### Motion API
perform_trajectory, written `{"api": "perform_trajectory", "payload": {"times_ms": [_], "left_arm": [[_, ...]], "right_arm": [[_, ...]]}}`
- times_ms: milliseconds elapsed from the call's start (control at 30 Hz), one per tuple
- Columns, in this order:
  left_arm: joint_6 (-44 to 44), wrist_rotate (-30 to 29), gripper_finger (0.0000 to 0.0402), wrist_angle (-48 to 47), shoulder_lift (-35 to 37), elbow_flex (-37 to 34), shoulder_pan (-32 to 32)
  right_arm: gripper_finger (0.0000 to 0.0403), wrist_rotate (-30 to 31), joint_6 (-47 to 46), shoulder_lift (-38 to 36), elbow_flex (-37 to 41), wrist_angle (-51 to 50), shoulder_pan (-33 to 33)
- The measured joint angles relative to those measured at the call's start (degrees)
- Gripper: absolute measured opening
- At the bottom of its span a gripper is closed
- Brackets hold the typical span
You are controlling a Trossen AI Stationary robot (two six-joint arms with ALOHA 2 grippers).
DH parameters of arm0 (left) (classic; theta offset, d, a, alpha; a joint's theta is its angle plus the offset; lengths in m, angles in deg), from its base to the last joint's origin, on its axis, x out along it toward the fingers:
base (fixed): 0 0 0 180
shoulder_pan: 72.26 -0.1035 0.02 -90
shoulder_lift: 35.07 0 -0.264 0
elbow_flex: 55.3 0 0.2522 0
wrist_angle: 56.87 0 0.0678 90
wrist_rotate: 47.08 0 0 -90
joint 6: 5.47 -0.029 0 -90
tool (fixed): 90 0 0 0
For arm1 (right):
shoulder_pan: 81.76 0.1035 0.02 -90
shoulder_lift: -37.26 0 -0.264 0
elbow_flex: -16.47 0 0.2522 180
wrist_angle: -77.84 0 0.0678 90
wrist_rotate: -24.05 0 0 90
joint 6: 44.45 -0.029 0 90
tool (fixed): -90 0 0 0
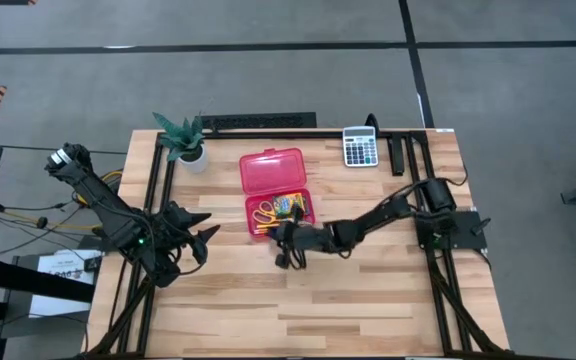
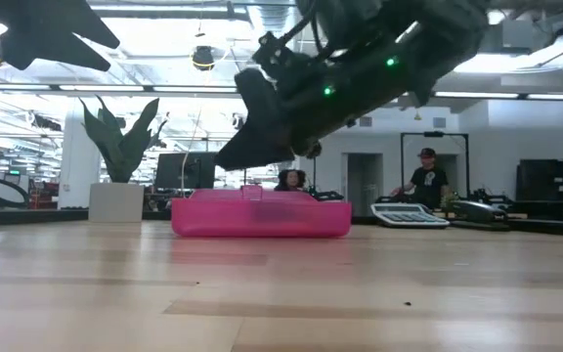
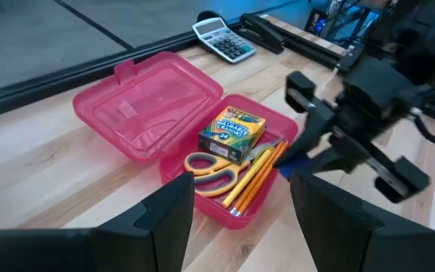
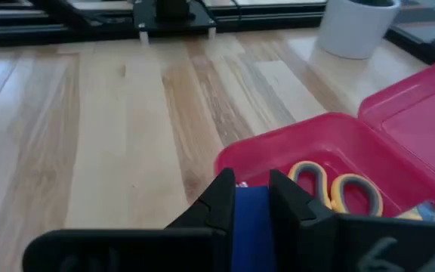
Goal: Pack school essentials
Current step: Put the eraser into the supply box
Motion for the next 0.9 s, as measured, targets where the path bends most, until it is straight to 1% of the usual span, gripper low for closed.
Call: {"api": "perform_trajectory", "payload": {"times_ms": [167,267,433,567,900], "left_arm": [[0.0,-0.1,0.0208,-0.02,0.0,0.0,0.0],[-0.02,-0.31,0.0208,-0.16,0.0,0.0,0.0],[-0.51,-0.45,0.0208,-0.59,0.0,0.0,0.0],[-0.66,-0.55,0.0208,-0.61,0.0,0.0,0.0],[-0.66,-0.61,0.0208,-0.61,0.0,0.0,0.01]], "right_arm": [[0.0057,-5.18,2.36,0.0,-0.04,0.04,-4.81],[0.0057,-7.09,3.98,0.0,-0.08,0.1,-7.04],[0.0057,-11.19,6.0,-0.02,-0.09,0.13,-9.12],[0.0057,-12.81,6.16,-0.04,-0.09,0.16,-10.03],[0.0062,-13.18,8.44,-0.07,-0.11,-0.56,-10.12]]}}
